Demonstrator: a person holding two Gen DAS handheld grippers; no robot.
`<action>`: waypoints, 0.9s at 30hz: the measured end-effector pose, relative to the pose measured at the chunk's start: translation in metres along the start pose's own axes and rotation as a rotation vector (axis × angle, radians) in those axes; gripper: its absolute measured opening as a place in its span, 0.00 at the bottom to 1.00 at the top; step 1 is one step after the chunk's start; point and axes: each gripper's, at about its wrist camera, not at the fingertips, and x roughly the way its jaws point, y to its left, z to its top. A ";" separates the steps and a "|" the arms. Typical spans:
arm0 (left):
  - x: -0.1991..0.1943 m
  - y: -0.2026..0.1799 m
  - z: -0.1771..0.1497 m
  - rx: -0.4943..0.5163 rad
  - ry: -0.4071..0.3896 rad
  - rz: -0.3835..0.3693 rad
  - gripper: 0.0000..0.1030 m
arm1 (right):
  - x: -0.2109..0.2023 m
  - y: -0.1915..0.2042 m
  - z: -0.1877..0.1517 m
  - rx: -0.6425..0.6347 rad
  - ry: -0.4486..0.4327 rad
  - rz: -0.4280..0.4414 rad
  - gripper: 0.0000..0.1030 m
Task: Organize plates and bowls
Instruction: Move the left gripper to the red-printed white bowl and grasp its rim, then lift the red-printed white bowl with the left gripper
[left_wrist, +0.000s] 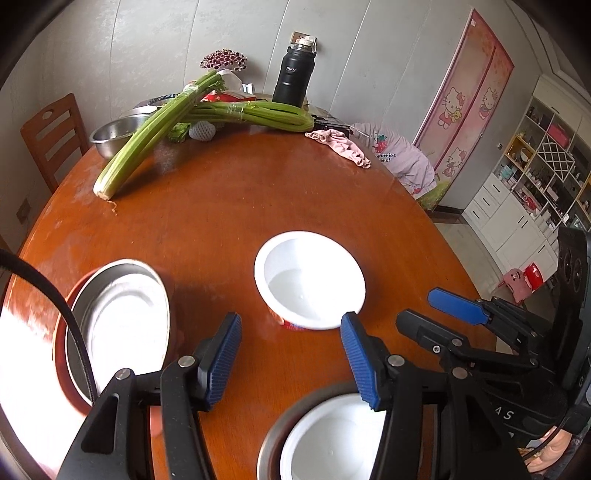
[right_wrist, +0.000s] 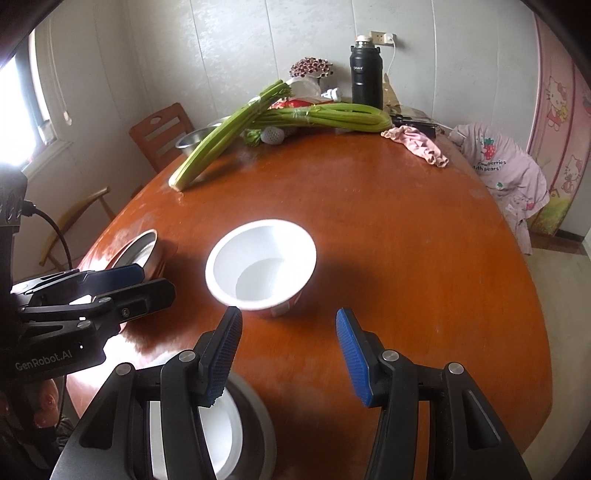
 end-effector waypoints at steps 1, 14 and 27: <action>0.003 0.001 0.004 0.000 0.005 0.002 0.54 | 0.002 -0.001 0.003 -0.002 -0.002 0.000 0.53; 0.052 0.004 0.034 -0.020 0.087 -0.011 0.54 | 0.043 -0.009 0.020 -0.011 0.054 -0.014 0.53; 0.081 0.010 0.037 -0.026 0.142 0.004 0.54 | 0.079 -0.003 0.020 -0.033 0.130 0.014 0.53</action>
